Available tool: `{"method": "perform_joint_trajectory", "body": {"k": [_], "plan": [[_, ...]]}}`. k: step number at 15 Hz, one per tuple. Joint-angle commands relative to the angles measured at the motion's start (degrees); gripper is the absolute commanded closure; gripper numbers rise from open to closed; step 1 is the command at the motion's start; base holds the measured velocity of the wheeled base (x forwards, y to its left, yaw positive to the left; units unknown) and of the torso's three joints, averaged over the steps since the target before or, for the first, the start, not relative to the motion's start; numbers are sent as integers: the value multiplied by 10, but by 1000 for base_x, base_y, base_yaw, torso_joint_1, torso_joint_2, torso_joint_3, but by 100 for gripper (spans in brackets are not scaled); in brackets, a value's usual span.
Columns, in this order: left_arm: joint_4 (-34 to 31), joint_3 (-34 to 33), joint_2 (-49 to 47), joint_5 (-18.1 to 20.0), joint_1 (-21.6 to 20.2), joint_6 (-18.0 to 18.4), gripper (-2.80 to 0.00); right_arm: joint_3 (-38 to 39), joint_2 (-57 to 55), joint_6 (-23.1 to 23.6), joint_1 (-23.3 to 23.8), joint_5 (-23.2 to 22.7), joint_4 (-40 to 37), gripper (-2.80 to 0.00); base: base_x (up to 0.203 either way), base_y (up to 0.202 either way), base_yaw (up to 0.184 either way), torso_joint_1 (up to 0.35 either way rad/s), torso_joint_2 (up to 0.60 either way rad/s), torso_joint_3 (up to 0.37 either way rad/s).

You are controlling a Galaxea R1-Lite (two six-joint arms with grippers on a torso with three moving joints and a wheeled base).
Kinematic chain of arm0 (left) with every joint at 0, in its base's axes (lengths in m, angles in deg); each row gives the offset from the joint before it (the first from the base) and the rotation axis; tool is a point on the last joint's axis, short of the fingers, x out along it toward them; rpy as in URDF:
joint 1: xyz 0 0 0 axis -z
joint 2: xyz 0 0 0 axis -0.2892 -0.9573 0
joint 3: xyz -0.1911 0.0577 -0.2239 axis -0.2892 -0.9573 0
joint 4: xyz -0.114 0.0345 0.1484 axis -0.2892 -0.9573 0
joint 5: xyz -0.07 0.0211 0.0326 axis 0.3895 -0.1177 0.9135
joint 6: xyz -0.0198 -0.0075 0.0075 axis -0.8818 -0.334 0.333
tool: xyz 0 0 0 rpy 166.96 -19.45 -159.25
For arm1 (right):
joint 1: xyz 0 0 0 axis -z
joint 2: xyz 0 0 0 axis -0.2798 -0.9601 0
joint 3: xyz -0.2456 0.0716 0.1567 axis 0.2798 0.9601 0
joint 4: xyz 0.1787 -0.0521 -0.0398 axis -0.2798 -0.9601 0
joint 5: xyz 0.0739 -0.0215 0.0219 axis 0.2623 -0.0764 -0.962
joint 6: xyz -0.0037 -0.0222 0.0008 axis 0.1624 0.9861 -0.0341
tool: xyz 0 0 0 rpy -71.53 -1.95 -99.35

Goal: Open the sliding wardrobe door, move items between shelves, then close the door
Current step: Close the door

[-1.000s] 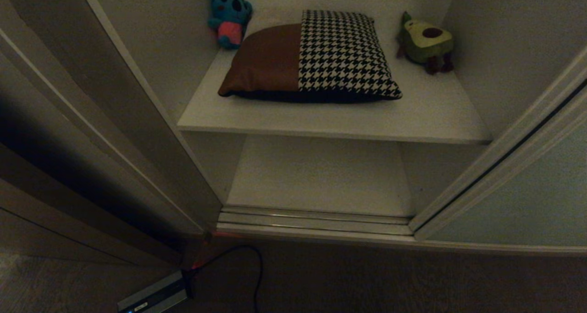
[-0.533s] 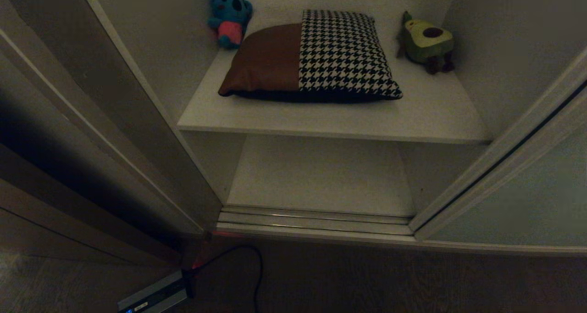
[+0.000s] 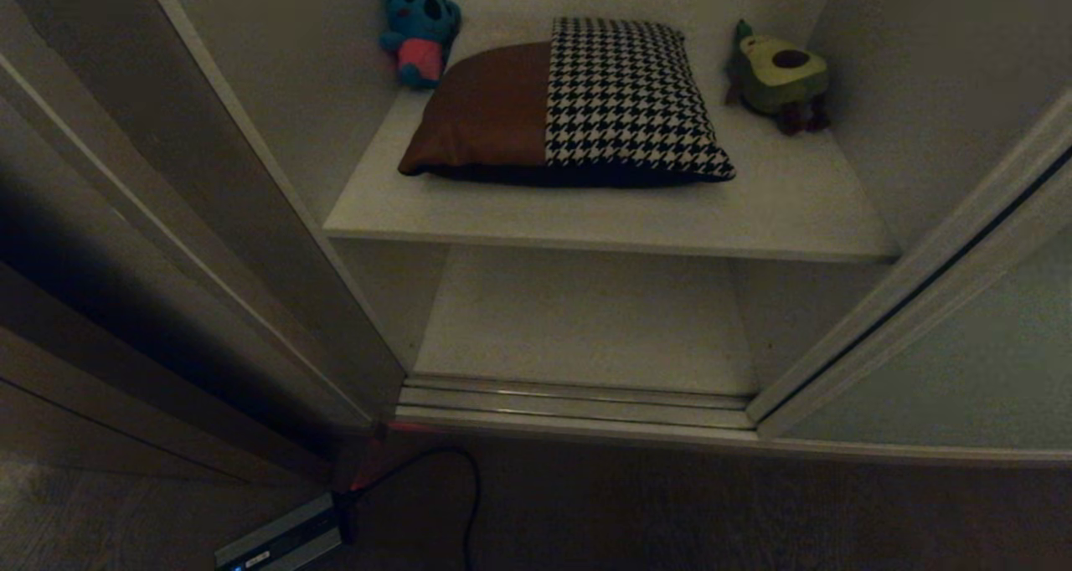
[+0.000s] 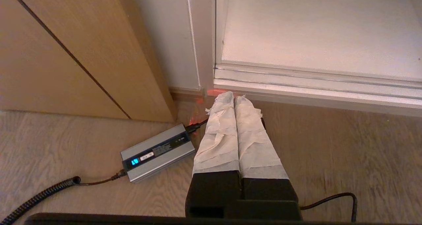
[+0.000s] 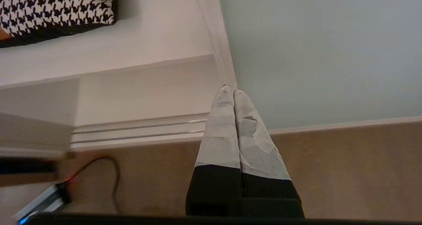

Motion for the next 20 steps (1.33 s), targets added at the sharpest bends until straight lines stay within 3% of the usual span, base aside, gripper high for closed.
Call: {"method": "perform_joint_trajectory", "body": {"k": [1,5,11,13,20], "plan": [[0,0,-1,0,0,0,0,-9,-41,-5,6,-26,-1,0,0,0,0,0,0,0],[0,-1,-1,0,0,-1,0,-12,-83,-8,0,-58,0,0,0,0,0,0,0,0],[0,0,-1,0,0,0,0,-62,-158,-32,-9,-58,43,0,0,0,0,0,0,0],[0,0,-1,0,0,0,0,-78,-173,-42,-31,-51,61,0,0,0,0,0,0,0],[0,0,-1,0,0,0,0,-91,-181,-44,-51,-41,61,0,0,0,0,0,0,0]]}}
